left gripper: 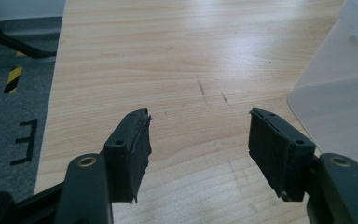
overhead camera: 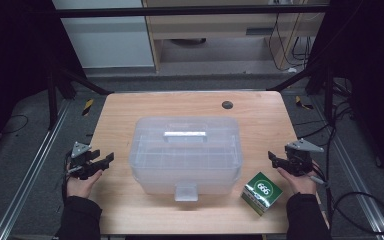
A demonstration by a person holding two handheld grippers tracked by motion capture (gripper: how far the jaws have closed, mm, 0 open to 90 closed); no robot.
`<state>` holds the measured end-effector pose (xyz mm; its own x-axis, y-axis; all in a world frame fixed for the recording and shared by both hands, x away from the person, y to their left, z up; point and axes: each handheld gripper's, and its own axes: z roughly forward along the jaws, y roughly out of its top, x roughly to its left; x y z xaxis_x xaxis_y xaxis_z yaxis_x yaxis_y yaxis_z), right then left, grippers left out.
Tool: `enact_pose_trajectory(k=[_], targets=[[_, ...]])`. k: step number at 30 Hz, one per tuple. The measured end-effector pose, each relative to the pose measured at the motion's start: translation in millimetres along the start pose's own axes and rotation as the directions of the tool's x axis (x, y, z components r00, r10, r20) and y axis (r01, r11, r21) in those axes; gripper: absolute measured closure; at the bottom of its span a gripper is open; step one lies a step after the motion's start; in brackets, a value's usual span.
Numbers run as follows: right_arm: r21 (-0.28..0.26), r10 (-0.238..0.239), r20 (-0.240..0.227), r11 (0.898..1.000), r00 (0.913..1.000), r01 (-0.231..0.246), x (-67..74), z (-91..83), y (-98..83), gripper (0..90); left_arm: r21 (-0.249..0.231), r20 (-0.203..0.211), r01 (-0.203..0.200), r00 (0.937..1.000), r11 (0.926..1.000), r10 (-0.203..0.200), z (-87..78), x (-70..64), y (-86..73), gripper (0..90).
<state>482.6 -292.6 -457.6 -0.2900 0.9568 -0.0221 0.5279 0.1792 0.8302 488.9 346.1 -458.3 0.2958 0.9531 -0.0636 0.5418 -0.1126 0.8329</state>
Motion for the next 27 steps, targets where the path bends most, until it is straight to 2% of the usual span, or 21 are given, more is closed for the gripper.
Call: enact_pose_trajectory(k=[4, 7, 11, 12, 15, 17, 20, 21, 23, 24, 27], targets=[[-0.007, 0.011, -0.009, 1.0, 0.9999, -0.011, -1.7, -2.1, 0.3, 33.7, -0.008, 0.008, -0.015, 0.9998, 0.9998, 0.015, -4.0, 1.1, 3.5, 38.7], [-0.018, 0.027, -0.024, 0.999, 0.9993, -0.027, -1.6, -4.3, 1.1, 35.8, -0.043, 0.02, -0.006, 0.9998, 0.999, 0.007, -10.2, 2.9, 8.2, 38.5], [-0.008, 0.026, -0.028, 1.0, 0.9993, -0.027, 1.2, -4.5, 2.1, 36.0, -0.066, 0.037, -0.018, 0.9991, 0.9977, 0.021, -15.9, 6.2, 14.2, 37.9], [-0.012, 0.038, -0.042, 0.999, 0.9984, -0.039, 3.9, -4.9, 2.0, 36.1, -0.078, 0.036, -0.019, 0.9991, 0.9967, 0.022, -17.7, 8.4, 15.5, 37.8], [0.002, 0.013, -0.033, 1.0, 0.9994, -0.013, 5.9, -4.7, 1.8, 36.1, -0.079, 0.042, -0.013, 0.999, 0.9968, 0.017, -19.0, 10.2, 16.5, 37.9], [0.004, 0.016, -0.03, 1.0, 0.9994, -0.016, 6.0, -5.0, 2.1, 36.1, -0.081, 0.048, -0.014, 0.9987, 0.9966, 0.018, -19.7, 10.2, 16.7, 37.9], [-0.011, 0.02, -0.027, 1.0, 0.9994, -0.02, 5.9, -9.3, 5.8, 36.1, -0.088, 0.055, -0.048, 0.9971, 0.9949, 0.053, -24.8, 9.4, 20.6, 37.8], [-0.011, 0.02, -0.027, 1.0, 0.9994, -0.02, 5.9, -9.3, 5.8, 36.1, -0.088, 0.055, -0.048, 0.9971, 0.9949, 0.053, -24.8, 9.4, 20.6, 37.8], [-0.015, 0.014, -0.026, 1.0, 0.9996, -0.015, 5.1, -8.9, 7.3, 36.1, -0.085, 0.05, -0.081, 0.9951, 0.9931, 0.085, -29.7, 8.4, 24.0, 37.3], [-0.014, 0.013, -0.027, 1.0, 0.9996, -0.013, 5.0, -8.6, 7.3, 36.0, -0.085, 0.061, -0.096, 0.993, 0.9918, 0.101, -34.1, 7.5, 28.2, 37.3], [-0.011, 0.006, -0.029, 1.0, 0.9996, -0.006, 4.1, -8.3, 6.9, 36.0, -0.088, 0.052, -0.111, 0.9919, 0.9899, 0.116, -38.3, 6.5, 33.0, 37.1]])
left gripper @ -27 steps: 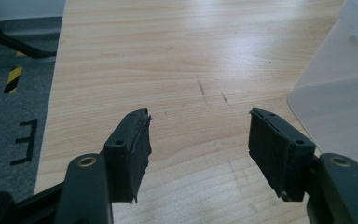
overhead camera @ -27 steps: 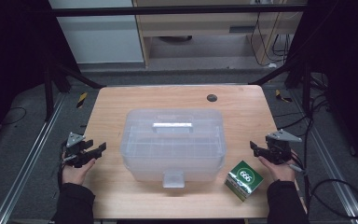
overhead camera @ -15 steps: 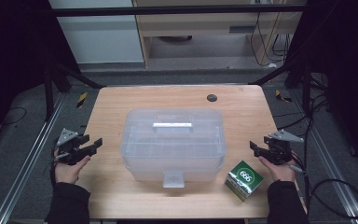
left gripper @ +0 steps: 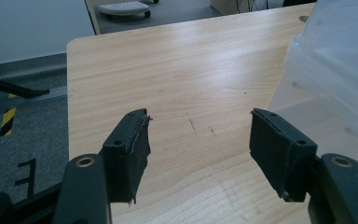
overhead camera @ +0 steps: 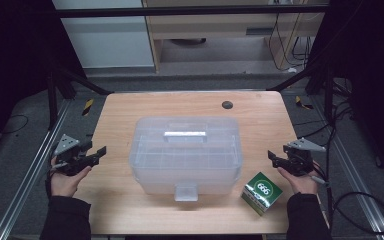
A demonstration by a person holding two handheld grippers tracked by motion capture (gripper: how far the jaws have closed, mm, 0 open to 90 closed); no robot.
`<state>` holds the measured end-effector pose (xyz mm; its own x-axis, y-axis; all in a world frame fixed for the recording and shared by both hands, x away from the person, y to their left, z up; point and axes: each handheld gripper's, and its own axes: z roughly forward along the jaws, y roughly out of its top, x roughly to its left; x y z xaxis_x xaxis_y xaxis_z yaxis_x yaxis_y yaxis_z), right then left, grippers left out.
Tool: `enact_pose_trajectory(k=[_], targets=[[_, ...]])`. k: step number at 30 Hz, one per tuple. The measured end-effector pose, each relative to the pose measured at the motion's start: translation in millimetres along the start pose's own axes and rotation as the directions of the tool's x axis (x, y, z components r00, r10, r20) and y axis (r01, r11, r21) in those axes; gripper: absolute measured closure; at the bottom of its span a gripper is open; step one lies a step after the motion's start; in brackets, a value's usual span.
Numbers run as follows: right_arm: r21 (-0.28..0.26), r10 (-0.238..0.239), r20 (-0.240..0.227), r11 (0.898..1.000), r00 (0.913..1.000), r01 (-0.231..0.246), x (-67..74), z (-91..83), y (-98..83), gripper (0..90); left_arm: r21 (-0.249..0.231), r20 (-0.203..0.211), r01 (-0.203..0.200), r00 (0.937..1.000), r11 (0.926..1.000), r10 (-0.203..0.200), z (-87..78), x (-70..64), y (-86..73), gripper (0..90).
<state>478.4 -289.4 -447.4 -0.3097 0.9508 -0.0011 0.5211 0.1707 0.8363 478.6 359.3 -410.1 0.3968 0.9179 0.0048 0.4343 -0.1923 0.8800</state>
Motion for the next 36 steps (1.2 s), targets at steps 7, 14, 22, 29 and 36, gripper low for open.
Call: enact_pose_trajectory(k=[7, 14, 22, 29, 36], targets=[[0.006, -0.002, -0.003, 1.0, 1.0, 0.002, -4.7, -0.1, 3.1, 35.9, -0.021, 0.0, -0.033, 0.9995, 0.9992, 0.033, -5.6, -5.3, 18.0, 36.3], [0.003, -0.022, -0.018, 1.0, 0.9996, 0.022, -5.4, 3.0, 18.4, 35.0, -0.031, 0.016, -0.059, 0.9981, 0.9978, 0.059, -8.6, -13.4, 32.3, 36.0], [0.0, -0.015, -0.019, 1.0, 0.9997, 0.015, -6.3, 5.6, 19.7, 34.7, -0.052, 0.027, -0.111, 0.9932, 0.9924, 0.113, -21.5, -21.4, 57.9, 35.7], [0.009, -0.02, -0.02, 1.0, 0.9996, 0.02, -6.4, 7.6, 19.0, 33.7, -0.067, 0.045, -0.137, 0.9891, 0.9883, 0.14, -26.2, -38.0, 71.1, 35.0], [0.011, -0.018, -0.019, 1.0, 0.9997, 0.018, -5.9, 7.8, 20.0, 33.3, -0.064, 0.068, -0.167, 0.9829, 0.9839, 0.171, -26.8, -51.6, 81.2, 34.8]])
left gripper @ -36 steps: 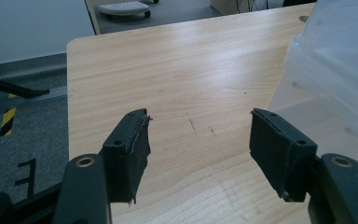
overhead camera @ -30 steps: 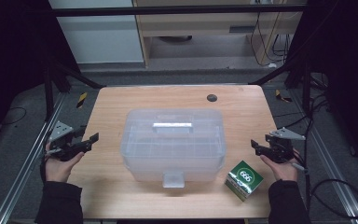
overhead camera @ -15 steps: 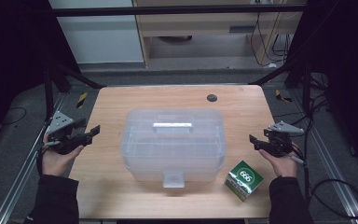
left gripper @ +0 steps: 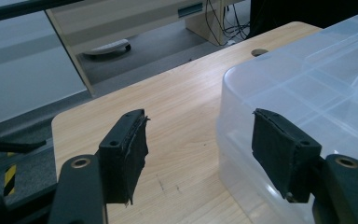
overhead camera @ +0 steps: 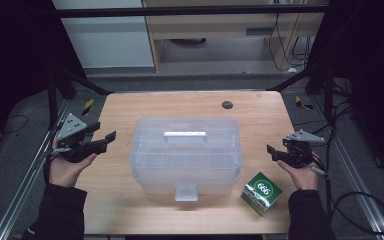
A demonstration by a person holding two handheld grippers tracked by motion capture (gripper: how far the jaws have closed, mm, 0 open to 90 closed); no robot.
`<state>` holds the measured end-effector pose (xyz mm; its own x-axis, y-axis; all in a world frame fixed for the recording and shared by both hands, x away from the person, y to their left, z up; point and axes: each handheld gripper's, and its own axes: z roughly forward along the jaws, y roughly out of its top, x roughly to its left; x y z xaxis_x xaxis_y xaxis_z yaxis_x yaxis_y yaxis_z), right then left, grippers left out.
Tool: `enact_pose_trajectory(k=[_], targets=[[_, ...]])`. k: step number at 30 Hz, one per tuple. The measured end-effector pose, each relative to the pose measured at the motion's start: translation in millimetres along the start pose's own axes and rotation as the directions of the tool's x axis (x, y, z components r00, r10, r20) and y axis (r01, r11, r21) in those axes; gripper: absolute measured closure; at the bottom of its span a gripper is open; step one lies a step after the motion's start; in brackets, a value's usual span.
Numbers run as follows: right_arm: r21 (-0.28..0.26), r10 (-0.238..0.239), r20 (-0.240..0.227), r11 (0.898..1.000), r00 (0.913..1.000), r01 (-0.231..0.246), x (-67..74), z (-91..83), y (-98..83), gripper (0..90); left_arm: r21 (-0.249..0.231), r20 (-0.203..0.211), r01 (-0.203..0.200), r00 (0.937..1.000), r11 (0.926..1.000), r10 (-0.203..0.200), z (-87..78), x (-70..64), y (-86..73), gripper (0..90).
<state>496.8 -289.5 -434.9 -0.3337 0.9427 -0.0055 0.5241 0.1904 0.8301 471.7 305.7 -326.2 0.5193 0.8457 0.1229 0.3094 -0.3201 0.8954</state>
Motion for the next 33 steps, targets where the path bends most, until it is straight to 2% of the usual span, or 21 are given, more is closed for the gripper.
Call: enact_pose_trajectory(k=[7, 10, 11, 12, 13, 14, 16, 17, 18, 20, 21, 22, 23, 24, 25, 26, 27, 30, 31, 32, 33], targets=[[0.011, -0.004, -0.002, 1.0, 1.0, 0.004, 1.7, 1.7, -1.5, 32.8, -0.01, 0.02, -0.035, 0.9992, 0.9993, 0.036, 1.8, -7.4, 11.9, 34.4], [0.014, -0.009, 0.0, 1.0, 1.0, 0.009, 0.1, 1.2, -2.8, 32.5, 0.008, 0.03, -0.079, 0.9965, 0.9969, 0.078, 2.4, -9.7, 18.1, 34.6], [0.015, -0.01, 0.001, 1.0, 1.0, 0.01, -0.4, 1.1, -3.1, 32.4, 0.016, 0.043, -0.105, 0.9936, 0.9943, 0.105, 3.0, -12.0, 22.6, 34.6], [0.015, -0.01, 0.001, 1.0, 1.0, 0.01, -0.4, 1.1, -3.1, 32.4, 0.016, 0.043, -0.105, 0.9936, 0.9943, 0.105, 3.0, -12.0, 22.6, 34.6], [0.016, -0.005, 0.003, 1.0, 1.0, 0.005, -0.9, 0.6, -3.4, 32.2, 0.029, 0.059, -0.142, 0.9883, 0.9894, 0.14, 3.8, -14.9, 27.3, 34.6], [0.017, -0.008, 0.004, 1.0, 1.0, 0.008, -1.3, 0.5, -3.6, 32.2, 0.029, 0.059, -0.142, 0.9883, 0.9894, 0.14, 3.8, -14.9, 27.3, 34.8], [0.017, -0.009, 0.004, 1.0, 1.0, 0.009, -1.5, 0.4, -3.7, 32.1, 0.042, 0.075, -0.181, 0.9813, 0.9827, 0.177, 5.2, -18.6, 32.0, 34.8], [0.019, -0.01, 0.006, 1.0, 0.9999, 0.01, -2.0, 0.3, -4.0, 32.0, 0.053, 0.096, -0.215, 0.9731, 0.9752, 0.209, 6.0, -21.7, 36.7, 34.9], [0.019, -0.01, 0.006, 1.0, 0.9999, 0.01, -2.0, 0.3, -4.0, 32.0, 0.053, 0.096, -0.215, 0.9731, 0.9752, 0.209, 6.0, -21.7, 36.7, 34.8], [0.021, -0.012, 0.007, 1.0, 0.9999, 0.012, -2.4, -0.1, -4.3, 31.8, 0.062, 0.125, -0.24, 0.9649, 0.9688, 0.231, 7.0, -26.3, 41.9, 35.0], [0.021, -0.012, 0.007, 1.0, 0.9999, 0.012, -2.4, -0.1, -4.3, 31.8, 0.062, 0.125, -0.24, 0.9649, 0.9688, 0.231, 7.0, -26.3, 41.9, 35.0], [0.022, -0.013, 0.007, 1.0, 0.9999, 0.013, -2.6, -0.3, -4.3, 31.7, 0.068, 0.132, -0.256, 0.9605, 0.9644, 0.245, 7.0, -27.6, 43.5, 35.0], [0.021, -0.014, 0.006, 1.0, 0.9999, 0.014, -3.4, -0.8, -4.4, 31.5, 0.069, 0.14, -0.272, 0.9551, 0.9597, 0.261, 7.4, -29.1, 44.9, 35.2], [0.023, -0.007, 0.007, 1.0, 0.9999, 0.007, -3.0, -1.1, -4.5, 31.5, 0.076, 0.156, -0.304, 0.9443, 0.9496, 0.29, 7.1, -32.1, 47.7, 35.2], [0.023, -0.011, 0.007, 1.0, 0.9999, 0.011, -3.5, -1.3, -4.6, 31.5, 0.076, 0.156, -0.304, 0.9443, 0.9496, 0.29, 7.1, -32.1, 47.7, 35.2], [0.023, -0.011, 0.007, 1.0, 0.9999, 0.011, -3.5, -1.3, -4.6, 31.5, 0.078, 0.163, -0.315, 0.9399, 0.9458, 0.3, 6.9, -33.3, 49.1, 35.2], [0.024, -0.008, 0.007, 1.0, 0.9999, 0.008, -3.8, -1.5, -4.7, 31.5, 0.075, 0.182, -0.339, 0.9294, 0.9378, 0.321, 6.9, -34.6, 52.2, 35.3], [0.025, -0.007, 0.006, 1.0, 1.0, 0.007, -3.7, -1.4, -4.8, 31.5, 0.081, 0.199, -0.359, 0.9199, 0.9299, 0.338, 6.3, -36.2, 56.1, 35.4], [0.025, -0.007, 0.006, 1.0, 1.0, 0.007, -3.7, -1.4, -4.8, 31.5, 0.081, 0.199, -0.359, 0.9199, 0.9299, 0.338, 6.3, -36.2, 56.1, 35.4], [0.025, -0.008, 0.006, 1.0, 0.9999, 0.008, -3.8, -1.3, -4.9, 31.5, 0.085, 0.205, -0.368, 0.916, 0.9261, 0.345, 6.6, -36.7, 57.4, 35.4], [0.026, -0.008, 0.005, 1.0, 1.0, 0.008, -3.9, -1.1, -4.9, 31.5, 0.098, 0.219, -0.395, 0.9039, 0.9135, 0.367, 6.7, -37.8, 60.5, 35.6]])
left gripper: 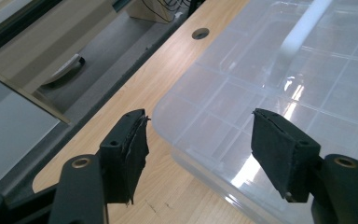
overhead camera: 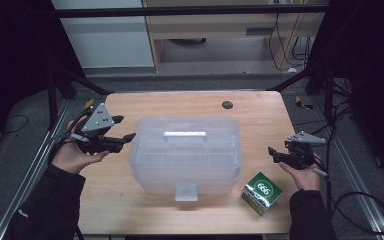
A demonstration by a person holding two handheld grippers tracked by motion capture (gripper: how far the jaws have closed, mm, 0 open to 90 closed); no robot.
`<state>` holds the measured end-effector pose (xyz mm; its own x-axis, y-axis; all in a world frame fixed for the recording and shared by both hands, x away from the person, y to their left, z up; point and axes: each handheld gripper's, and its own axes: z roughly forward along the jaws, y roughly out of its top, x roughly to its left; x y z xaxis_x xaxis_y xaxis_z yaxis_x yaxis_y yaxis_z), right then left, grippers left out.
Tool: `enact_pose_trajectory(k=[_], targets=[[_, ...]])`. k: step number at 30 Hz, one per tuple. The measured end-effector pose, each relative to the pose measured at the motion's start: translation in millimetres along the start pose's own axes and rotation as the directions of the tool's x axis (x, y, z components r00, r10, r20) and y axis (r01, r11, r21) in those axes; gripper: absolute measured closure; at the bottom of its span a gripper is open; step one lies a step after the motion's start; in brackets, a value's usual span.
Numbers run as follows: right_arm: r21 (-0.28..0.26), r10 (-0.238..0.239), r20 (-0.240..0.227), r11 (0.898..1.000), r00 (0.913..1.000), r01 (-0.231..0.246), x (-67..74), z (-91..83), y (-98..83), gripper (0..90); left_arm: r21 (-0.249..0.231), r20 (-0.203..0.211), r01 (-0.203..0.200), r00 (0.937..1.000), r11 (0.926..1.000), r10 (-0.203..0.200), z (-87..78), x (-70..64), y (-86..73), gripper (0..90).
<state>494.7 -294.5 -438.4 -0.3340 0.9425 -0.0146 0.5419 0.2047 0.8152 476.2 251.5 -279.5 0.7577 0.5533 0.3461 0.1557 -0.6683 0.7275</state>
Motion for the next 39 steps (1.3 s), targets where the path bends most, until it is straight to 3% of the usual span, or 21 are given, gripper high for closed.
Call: enact_pose_trajectory(k=[3, 4, 5, 8, 12, 18, 28, 33, 35, 36, 39], targets=[[0.001, 0.003, -0.003, 1.0, 1.0, -0.003, 0.0, 0.1, 0.0, 31.5, 0.003, 0.018, -0.012, 0.9998, 0.9999, 0.012, 0.7, -2.1, 3.9, 35.7], [0.003, 0.003, -0.003, 1.0, 1.0, -0.003, 0.1, 0.1, -0.1, 31.5, 0.034, 0.023, -0.011, 0.9997, 0.9994, 0.01, -0.7, -5.1, 6.4, 35.9], [0.003, 0.003, -0.003, 1.0, 1.0, -0.003, 0.1, 0.1, -0.1, 31.5, 0.034, 0.023, -0.011, 0.9997, 0.9994, 0.01, -0.7, -5.1, 6.4, 36.0], [0.007, 0.004, -0.005, 1.0, 1.0, -0.004, 0.5, 0.4, -0.2, 31.5, 0.034, 0.044, -0.075, 0.9964, 0.9966, 0.073, 3.8, -7.3, 13.6, 36.0], [0.011, -0.002, -0.004, 1.0, 1.0, 0.002, 0.8, 1.1, -0.9, 31.5, 0.063, 0.057, -0.122, 0.9914, 0.9906, 0.118, 8.8, -13.5, 21.9, 35.9], [0.017, -0.004, -0.004, 1.0, 1.0, 0.004, 0.5, 1.4, -2.1, 31.5, 0.087, 0.081, -0.161, 0.9847, 0.9831, 0.154, 12.7, -17.3, 26.5, 36.0], [0.026, -0.005, -0.003, 1.0, 1.0, 0.005, 0.5, 1.9, -3.5, 31.5, 0.119, 0.132, -0.238, 0.966, 0.9639, 0.222, 14.0, -23.4, 38.6, 38.0], [0.029, -0.005, -0.002, 1.0, 1.0, 0.005, 0.3, 1.8, -3.6, 31.5, 0.151, 0.16, -0.296, 0.9487, 0.9432, 0.272, 22.0, -29.3, 47.7, 39.5], [0.028, -0.008, -0.001, 1.0, 1.0, 0.008, 0.0, 1.8, -3.7, 31.5, 0.149, 0.165, -0.302, 0.9465, 0.9415, 0.277, 23.3, -30.6, 49.0, 40.3], [0.032, -0.008, -0.001, 0.999, 1.0, 0.008, -0.2, 1.9, -3.8, 31.5, 0.155, 0.172, -0.323, 0.9395, 0.9337, 0.296, 25.2, -32.6, 51.8, 40.7], [0.034, -0.011, 0.0, 0.999, 0.9999, 0.011, 0.0, 2.0, -3.9, 31.5, 0.158, 0.18, -0.333, 0.9354, 0.9296, 0.305, 26.9, -33.5, 54.6, 41.8]])
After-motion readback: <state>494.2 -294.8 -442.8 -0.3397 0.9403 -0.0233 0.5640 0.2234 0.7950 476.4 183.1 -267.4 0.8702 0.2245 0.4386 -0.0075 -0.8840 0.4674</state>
